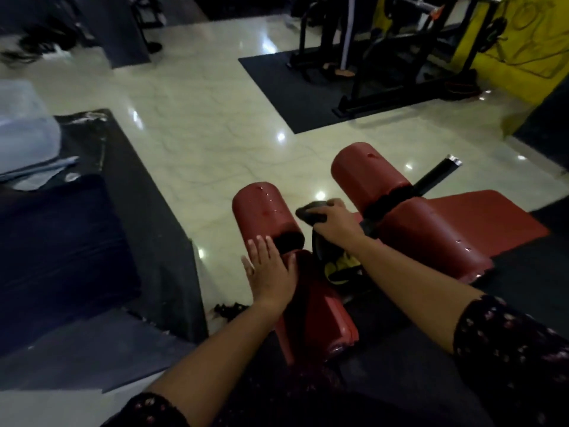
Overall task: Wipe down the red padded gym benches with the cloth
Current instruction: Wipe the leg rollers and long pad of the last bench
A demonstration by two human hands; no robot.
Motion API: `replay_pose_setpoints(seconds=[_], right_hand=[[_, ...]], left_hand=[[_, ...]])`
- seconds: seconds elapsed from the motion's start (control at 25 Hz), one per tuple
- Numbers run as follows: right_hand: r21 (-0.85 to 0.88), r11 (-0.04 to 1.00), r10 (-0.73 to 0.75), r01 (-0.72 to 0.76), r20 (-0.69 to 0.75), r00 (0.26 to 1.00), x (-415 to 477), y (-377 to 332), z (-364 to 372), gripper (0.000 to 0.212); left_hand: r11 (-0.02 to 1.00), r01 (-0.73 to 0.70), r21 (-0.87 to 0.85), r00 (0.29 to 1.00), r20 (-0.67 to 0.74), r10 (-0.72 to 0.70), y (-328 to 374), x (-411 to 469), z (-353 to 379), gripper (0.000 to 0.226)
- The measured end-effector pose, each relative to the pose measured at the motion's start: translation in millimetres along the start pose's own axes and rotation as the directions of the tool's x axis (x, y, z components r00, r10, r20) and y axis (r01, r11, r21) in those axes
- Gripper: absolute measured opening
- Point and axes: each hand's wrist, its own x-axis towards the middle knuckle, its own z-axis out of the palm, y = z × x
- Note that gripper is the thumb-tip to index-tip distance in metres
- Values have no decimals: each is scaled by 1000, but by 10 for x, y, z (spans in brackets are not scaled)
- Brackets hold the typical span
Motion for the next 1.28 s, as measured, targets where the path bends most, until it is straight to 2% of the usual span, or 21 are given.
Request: replay_pose_setpoints(seconds=[0.08, 0.16, 0.24, 0.36, 0.44, 0.52, 0.6, 0.8, 0.88, 0.92, 1.0, 1.04, 1.08, 1.16, 1.24, 1.28], right_hand=[[-6, 995, -103, 103, 9, 995, 134, -149, -50, 45], [-98, 972, -202, 215, 129, 971, 220, -244, 13, 49], [-244, 930, -209, 275, 262, 942, 261, -181, 139, 58], [-255, 910, -260, 326, 262, 930, 284, 30, 263, 61], [-329, 853, -337, 406, 246, 909, 275, 65, 287, 59], [-399, 752, -464, 525, 247, 851, 288, 13, 296, 59], [-460, 613, -561, 643, 320, 764, 312, -166, 243, 58], [-568, 159, -590, 807, 601, 539, 505, -804, 195, 52], [-556, 43, -580, 830, 663, 474, 585, -955, 247, 49], [-541, 28, -570, 841, 682, 458, 641, -987, 261, 48], [-469, 93, -536, 878, 720, 441, 743, -986, 229, 46], [-426, 152, -521, 892, 732, 438, 787, -961, 196, 44], [-383, 222, -512, 897, 737, 442, 827, -922, 168, 42], [-341, 281, -511, 897, 738, 441, 867, -848, 141, 40], [-374, 185, -539, 909, 734, 412, 841, -819, 167, 41], [-391, 124, -559, 912, 732, 390, 813, -826, 181, 42]], left_hand=[[998, -66, 19, 997, 30, 65, 48, -85, 97, 83], [990, -141, -33, 989, 34, 142, 30, -122, 158, 94], [982, -176, -73, 984, -1, 176, -9, -111, 214, 97], [978, -179, -106, 984, -29, 177, -31, -101, 235, 95], [980, -167, -112, 986, -29, 165, -21, -85, 236, 94], [984, -151, -89, 988, -12, 151, 1, -82, 237, 93], [986, -137, -92, 990, -25, 135, 3, -80, 222, 92], [982, -131, -138, 991, -33, 127, 19, -96, 204, 90], [986, -115, -123, 993, -46, 110, 29, -77, 220, 91], [987, -106, -121, 993, -60, 99, 12, -65, 249, 91], [992, -69, -104, 996, -71, 62, 7, -76, 320, 89], [994, 0, -107, 999, -42, -5, 23, -108, 318, 87], [991, 77, -109, 994, -71, -85, 36, -133, 328, 88], [947, 239, -215, 959, -99, -265, 161, -212, 266, 103], [870, 397, -293, 910, 3, -414, 315, -292, 250, 107], [851, 435, -294, 893, 23, -449, 366, -298, 269, 100]])
